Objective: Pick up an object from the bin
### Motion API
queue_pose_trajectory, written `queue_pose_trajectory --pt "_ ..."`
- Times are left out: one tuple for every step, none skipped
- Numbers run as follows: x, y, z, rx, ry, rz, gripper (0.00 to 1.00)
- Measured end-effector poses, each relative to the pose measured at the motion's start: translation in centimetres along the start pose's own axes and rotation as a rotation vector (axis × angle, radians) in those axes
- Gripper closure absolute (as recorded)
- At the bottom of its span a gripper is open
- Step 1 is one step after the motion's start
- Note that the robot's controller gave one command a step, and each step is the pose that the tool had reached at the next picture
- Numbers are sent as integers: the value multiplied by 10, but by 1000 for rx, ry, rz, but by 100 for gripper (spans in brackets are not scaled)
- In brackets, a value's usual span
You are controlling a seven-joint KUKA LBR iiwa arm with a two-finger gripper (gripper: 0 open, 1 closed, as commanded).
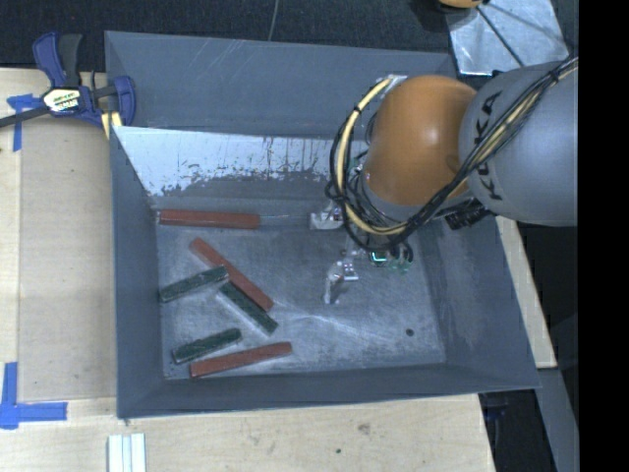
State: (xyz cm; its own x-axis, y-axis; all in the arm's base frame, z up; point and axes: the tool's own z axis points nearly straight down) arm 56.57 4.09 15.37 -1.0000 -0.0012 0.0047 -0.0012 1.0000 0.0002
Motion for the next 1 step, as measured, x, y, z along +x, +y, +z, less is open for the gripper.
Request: queue_pose_trajectory --pt "-2 0 -4 0 -8 1 0"
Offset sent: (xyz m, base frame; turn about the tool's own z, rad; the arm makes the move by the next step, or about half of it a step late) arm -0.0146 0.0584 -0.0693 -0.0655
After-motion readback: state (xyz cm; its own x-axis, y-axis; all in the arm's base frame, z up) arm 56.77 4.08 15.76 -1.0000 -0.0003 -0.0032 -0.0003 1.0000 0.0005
